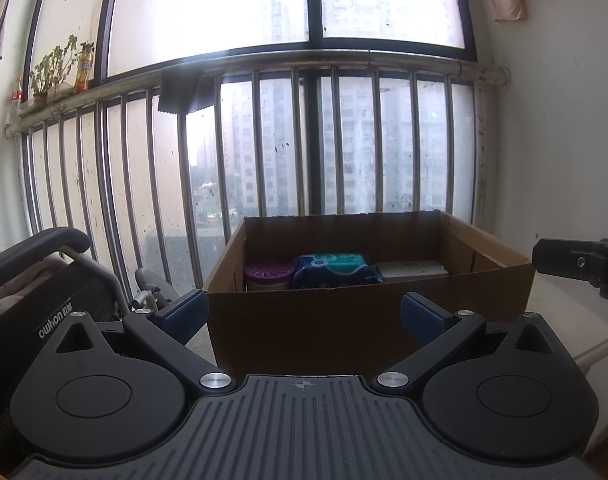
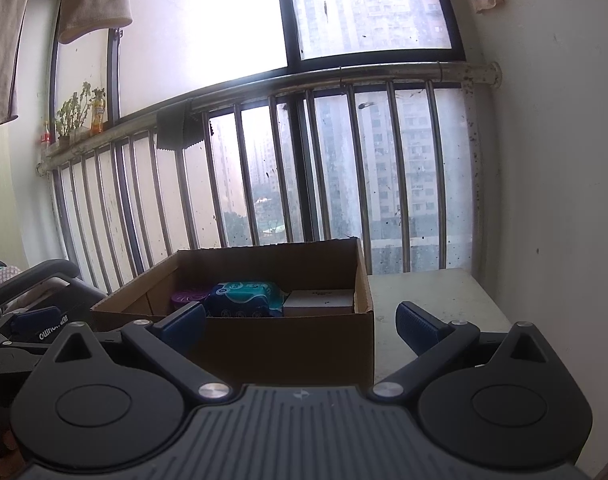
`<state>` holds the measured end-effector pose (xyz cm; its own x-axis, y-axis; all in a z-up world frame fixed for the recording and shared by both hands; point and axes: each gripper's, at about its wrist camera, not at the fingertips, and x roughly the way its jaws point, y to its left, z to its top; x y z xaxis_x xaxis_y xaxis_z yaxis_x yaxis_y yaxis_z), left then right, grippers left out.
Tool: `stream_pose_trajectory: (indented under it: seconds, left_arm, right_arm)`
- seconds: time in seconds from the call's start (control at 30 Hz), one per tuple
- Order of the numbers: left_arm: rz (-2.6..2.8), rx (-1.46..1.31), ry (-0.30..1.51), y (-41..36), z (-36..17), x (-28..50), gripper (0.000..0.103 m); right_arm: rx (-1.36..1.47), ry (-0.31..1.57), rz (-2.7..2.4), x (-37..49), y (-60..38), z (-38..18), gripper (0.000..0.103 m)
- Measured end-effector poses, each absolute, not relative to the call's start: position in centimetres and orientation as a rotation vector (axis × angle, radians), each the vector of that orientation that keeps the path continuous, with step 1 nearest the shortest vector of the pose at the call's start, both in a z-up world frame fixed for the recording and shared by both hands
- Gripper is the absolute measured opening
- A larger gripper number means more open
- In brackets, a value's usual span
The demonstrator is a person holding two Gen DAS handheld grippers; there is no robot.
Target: Organize objects
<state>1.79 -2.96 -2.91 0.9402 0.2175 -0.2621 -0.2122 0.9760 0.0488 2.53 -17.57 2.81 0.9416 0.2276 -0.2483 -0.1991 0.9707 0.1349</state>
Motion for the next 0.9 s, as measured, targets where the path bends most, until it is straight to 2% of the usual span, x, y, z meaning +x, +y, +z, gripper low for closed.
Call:
stream_pose_trajectory:
  seconds: [0.9]
  left_arm:
    - [0.213, 0.022, 0.277, -3.27, -3.0, 1.78, 0.103]
  right_arm:
    - [0.122, 0.28, 0.205, 2.42, -18.12, 2.42, 0.103]
